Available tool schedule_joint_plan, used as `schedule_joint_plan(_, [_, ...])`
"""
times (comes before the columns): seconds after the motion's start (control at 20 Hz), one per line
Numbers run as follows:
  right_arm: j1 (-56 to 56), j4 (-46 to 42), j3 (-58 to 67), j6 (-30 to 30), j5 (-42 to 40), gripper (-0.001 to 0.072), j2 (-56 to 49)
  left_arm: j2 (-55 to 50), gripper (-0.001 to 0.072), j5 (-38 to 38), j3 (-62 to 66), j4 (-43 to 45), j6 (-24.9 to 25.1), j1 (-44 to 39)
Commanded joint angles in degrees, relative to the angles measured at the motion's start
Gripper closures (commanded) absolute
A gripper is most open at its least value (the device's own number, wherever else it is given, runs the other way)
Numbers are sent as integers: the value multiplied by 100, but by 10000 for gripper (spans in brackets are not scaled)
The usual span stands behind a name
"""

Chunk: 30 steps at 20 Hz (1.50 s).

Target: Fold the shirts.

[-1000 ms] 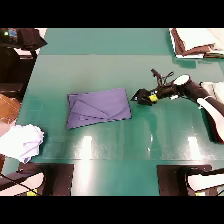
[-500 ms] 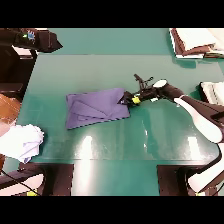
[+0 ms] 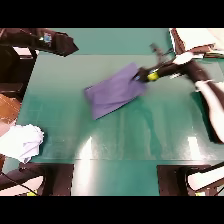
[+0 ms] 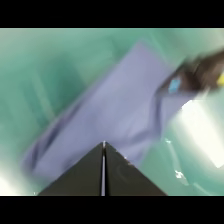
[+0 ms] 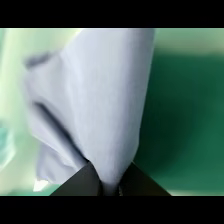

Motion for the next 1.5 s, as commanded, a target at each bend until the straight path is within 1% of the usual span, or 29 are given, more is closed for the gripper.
schedule_joint_plan(0.0, [-1237, -1180, 407, 409, 337, 695, 826, -2, 686, 358, 0, 9, 0, -426])
schedule_joint_plan(0.1, [-2057, -1521, 527, 407, 417, 695, 1189, -2, 686, 562, 0, 7, -2, -592])
schedule_joint_plan(0.25, [-3303, -1526, 669, 380, 367, 695, 1440, -2, 686, 767, 0, -2, -17, -776])
schedule_joint_plan(0.4, [-4269, -1521, 719, 299, 42, 695, 1412, -2, 686, 785, 0, -70, -50, -901])
schedule_joint_plan(0.55, [-4896, -1419, 719, 111, -177, 695, 1187, -2, 686, 811, 0, -90, -57, -940])
schedule_joint_plan(0.7, [-5090, -1414, 719, 76, -127, 695, 949, -9, 686, 835, 0, -83, -111, -940])
schedule_joint_plan(0.8, [-5088, -1416, 807, 57, -179, 696, 966, -9, 685, 859, 0, -85, -175, -940])
schedule_joint_plan(1.0, [-5047, -1259, 1797, 57, 66, 695, 968, -11, 686, 938, 0, -81, -175, -940])
schedule_joint_plan(1.2, [-5163, -1266, 2719, 205, 697, 695, 979, -15, 685, 914, 0, -72, -153, -938])
schedule_joint_plan(1.3, [-5254, -1285, 2566, 236, 852, 695, 1224, -15, 685, 914, 0, -37, -153, -938])
schedule_joint_plan(1.45, [-5534, -1386, 1875, 236, 951, 695, 1764, -26, 685, 905, 0, -37, -151, -938])
